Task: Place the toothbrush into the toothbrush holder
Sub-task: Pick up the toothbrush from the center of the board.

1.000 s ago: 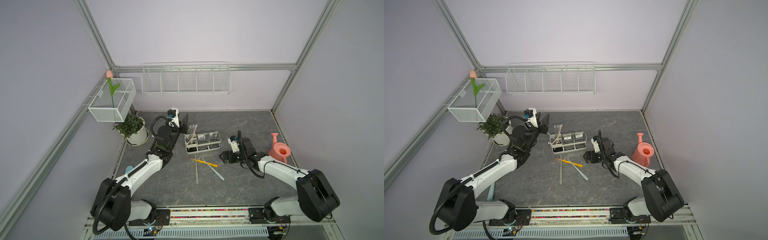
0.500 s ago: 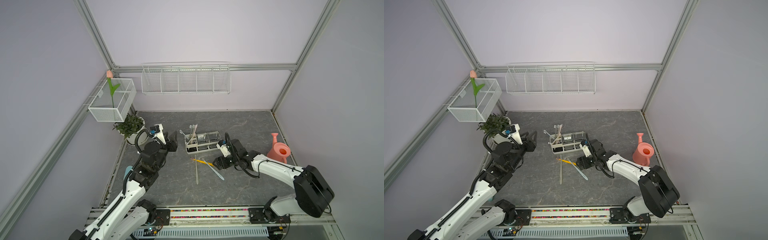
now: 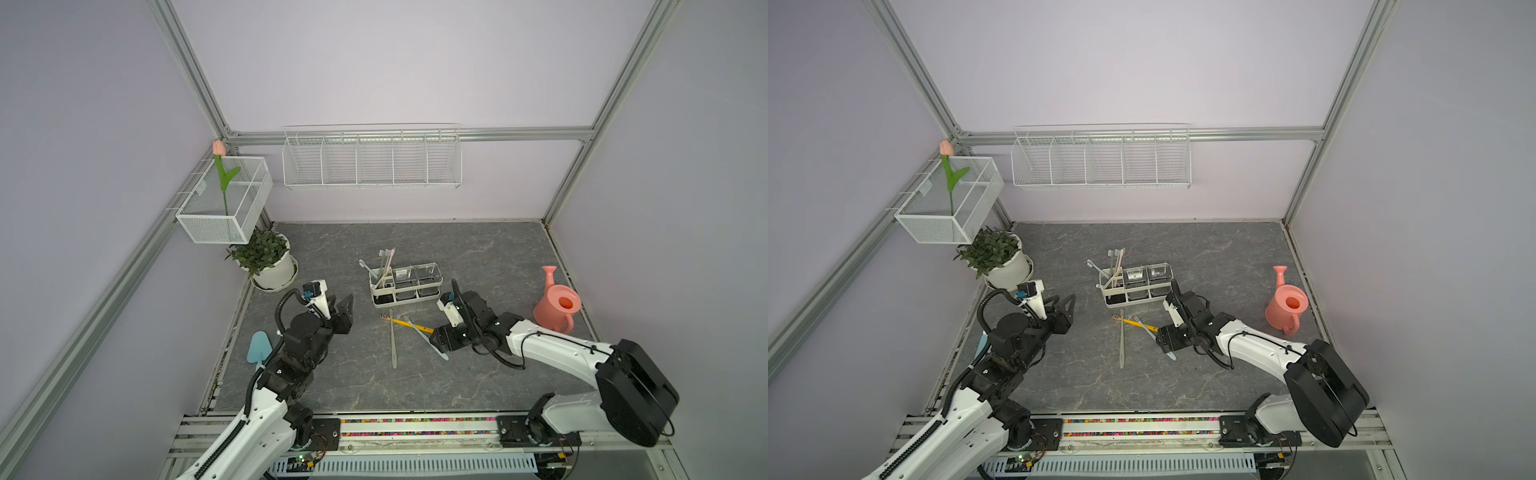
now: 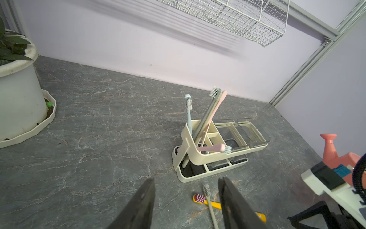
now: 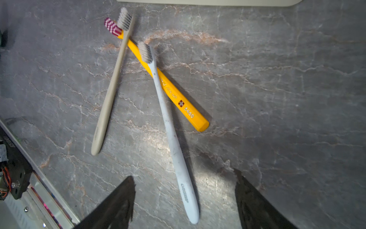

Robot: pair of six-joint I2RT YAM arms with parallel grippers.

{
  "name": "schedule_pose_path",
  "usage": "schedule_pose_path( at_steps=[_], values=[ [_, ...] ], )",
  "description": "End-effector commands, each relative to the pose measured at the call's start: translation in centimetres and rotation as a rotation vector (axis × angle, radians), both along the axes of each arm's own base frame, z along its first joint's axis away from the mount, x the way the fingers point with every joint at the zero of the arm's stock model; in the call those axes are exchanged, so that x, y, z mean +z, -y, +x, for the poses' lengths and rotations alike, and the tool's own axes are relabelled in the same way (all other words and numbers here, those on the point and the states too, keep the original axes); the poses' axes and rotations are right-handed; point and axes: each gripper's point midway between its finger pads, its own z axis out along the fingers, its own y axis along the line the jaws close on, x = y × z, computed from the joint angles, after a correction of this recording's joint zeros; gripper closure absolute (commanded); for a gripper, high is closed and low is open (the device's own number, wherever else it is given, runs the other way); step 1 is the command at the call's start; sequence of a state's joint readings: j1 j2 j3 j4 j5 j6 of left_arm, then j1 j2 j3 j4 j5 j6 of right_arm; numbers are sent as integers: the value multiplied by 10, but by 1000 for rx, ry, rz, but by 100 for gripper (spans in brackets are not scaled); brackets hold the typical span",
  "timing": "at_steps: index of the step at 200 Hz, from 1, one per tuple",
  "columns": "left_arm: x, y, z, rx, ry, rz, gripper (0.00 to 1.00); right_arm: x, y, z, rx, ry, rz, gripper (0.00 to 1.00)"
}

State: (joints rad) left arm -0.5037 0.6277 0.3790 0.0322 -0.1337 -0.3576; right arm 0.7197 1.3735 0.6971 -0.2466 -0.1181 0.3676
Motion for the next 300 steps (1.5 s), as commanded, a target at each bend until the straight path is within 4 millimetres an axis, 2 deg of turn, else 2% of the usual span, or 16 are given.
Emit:
schedule_pose_path(
  at_steps=[1, 52, 128, 154, 180, 235, 271, 300],
  values=[
    [-2, -3, 0, 13, 9, -4, 45, -3, 1, -2, -18, 10, -22, 19],
    [-1, -2, -3, 4, 8, -24, 45, -20, 0, -4, -21, -16, -47, 20],
    [-4, -3, -2, 10, 5, -25, 44, -38, -1, -3, 5, -16, -128, 29],
    [3, 7, -6, -53, 35, -46, 44, -38, -9, -6, 60, 6, -128, 31],
    [4, 6, -7, -53, 50, -52, 44, -41, -7, -7, 70, 7, -187, 41],
    [3, 1, -6, -25, 47, -48, 44, -57, -5, -13, 108, -20, -297, 56],
    [-2, -7, -2, 41, 21, -89, 43, -68, -14, -20, 145, -67, -277, 64],
    [-1, -6, -3, 31, 30, -90, 43, -72, -18, -23, 159, -72, -283, 74]
  ],
)
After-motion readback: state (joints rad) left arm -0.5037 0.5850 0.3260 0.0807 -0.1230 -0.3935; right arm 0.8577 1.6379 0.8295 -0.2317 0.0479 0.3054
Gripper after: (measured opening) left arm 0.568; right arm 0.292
